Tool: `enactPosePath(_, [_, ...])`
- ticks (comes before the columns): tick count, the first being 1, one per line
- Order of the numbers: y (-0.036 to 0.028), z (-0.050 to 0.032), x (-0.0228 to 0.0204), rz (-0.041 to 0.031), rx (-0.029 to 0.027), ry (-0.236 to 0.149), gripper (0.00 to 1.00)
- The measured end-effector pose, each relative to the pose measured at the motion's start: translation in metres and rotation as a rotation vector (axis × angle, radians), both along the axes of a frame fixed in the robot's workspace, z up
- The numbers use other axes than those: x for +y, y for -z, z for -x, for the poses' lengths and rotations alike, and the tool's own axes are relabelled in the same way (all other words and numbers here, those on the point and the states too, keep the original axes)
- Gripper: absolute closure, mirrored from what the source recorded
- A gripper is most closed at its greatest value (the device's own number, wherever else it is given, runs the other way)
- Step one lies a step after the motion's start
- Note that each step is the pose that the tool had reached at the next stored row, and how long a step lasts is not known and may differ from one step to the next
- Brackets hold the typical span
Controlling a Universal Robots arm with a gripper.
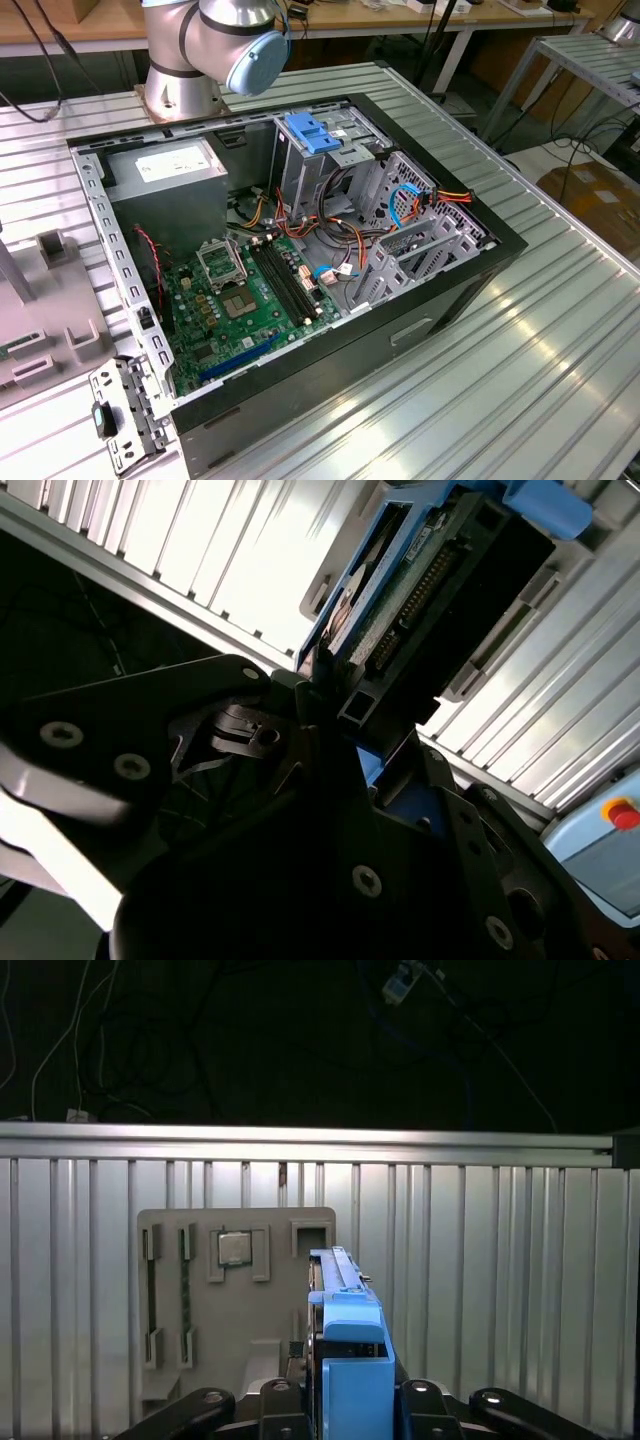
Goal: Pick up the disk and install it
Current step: 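Pick up the disk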
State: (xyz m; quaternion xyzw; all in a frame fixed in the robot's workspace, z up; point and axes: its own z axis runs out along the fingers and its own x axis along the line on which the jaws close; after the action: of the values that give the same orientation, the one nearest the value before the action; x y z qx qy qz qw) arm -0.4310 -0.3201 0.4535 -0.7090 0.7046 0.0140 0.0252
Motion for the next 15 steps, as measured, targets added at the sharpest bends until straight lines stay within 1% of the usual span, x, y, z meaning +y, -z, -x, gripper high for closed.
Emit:
enactPosePath(4, [-0.0055,0.0000,0.0000,0.0000,0.0000,0.000,0.63])
enactPosePath(10, [-0.0122,0.0000,0.0000,0.0000,0.0000,0.000,0.63])
enactPosePath(12, [-0.0166,0.0000,0.0000,-0.0001,0.0000,0.000,0.63])
enactPosePath(15, [-0.0205,0.0000,0.0000,-0.0001,0.0000,0.000,0.63])
